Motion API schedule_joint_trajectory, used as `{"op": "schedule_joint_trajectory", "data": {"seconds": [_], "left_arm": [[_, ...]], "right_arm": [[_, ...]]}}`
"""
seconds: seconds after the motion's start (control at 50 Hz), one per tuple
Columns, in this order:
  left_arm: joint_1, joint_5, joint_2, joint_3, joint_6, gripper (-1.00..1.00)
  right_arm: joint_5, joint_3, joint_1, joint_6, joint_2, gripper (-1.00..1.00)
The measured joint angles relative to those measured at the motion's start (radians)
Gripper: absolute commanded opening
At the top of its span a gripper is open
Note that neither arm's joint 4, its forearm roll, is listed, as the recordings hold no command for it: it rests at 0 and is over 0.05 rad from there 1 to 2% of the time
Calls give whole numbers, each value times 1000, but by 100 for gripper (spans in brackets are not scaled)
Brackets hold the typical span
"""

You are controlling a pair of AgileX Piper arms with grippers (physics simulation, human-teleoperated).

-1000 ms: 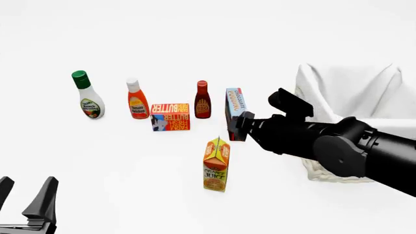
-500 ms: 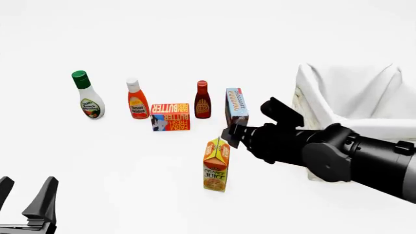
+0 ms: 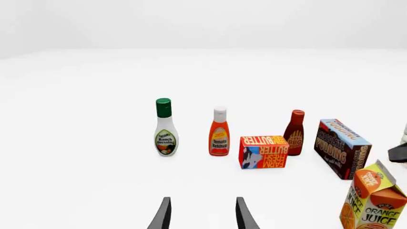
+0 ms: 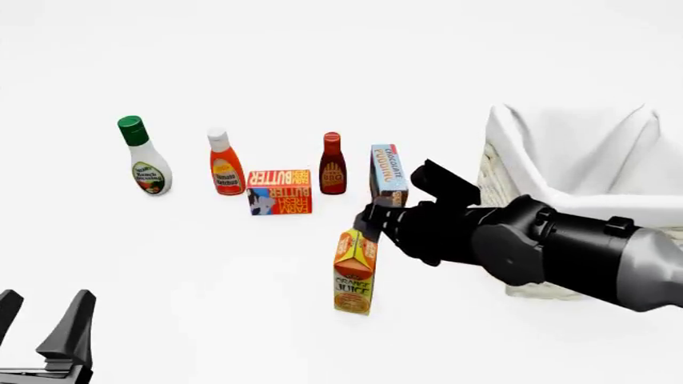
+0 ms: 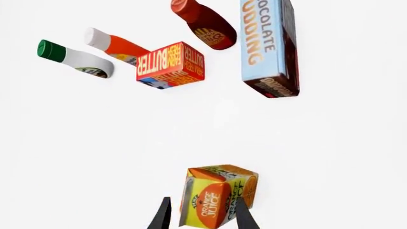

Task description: Pick the orange juice and place it in the basket.

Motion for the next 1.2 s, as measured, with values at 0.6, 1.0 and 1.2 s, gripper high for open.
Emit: {"op": "schedule_joint_trajectory", "data": {"seconds": [0.6,1.0,1.2], "left_arm": [[0,0,0,0,0,100],[0,0,0,0,0,100],[0,0,0,0,0,100]], "right_arm": [[-36,2,29,30,78,100],[-91,27,61,67,123,100],[-111,27,70,72,133,-100]]}}
